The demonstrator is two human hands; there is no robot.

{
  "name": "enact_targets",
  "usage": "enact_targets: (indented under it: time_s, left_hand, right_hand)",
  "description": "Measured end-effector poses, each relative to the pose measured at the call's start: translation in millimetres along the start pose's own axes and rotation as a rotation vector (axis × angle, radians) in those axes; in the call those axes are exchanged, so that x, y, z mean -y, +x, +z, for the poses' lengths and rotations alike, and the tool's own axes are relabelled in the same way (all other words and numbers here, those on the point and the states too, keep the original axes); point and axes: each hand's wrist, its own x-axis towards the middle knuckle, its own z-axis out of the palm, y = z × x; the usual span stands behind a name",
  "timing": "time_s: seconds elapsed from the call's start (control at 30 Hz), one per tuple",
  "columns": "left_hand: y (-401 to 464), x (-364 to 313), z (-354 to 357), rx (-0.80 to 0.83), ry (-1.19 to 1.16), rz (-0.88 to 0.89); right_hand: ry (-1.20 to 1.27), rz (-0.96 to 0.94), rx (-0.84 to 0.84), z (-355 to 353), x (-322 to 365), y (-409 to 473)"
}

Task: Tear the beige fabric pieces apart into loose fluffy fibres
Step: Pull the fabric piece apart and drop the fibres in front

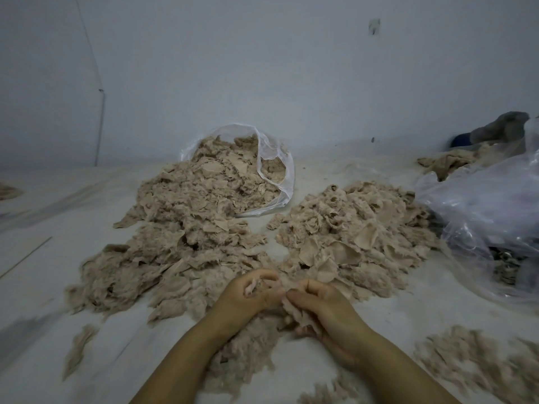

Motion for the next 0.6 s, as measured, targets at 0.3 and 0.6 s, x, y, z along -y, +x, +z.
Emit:
enact_targets:
  time_s: [0.3, 0.6]
  left_hand:
    - [-1.2, -6.0, -5.5, 0.034, -0.092, -0.121]
    - [-4.0, -9.0, 0.5, 0.018, -0.065, -0.13]
  right_hand:
    - [0.056, -0.11, -0.166, -5.6, -2.2, 5.0]
    - [-0.118, -0.191, -0.21, -2.9, -6.7, 4.6]
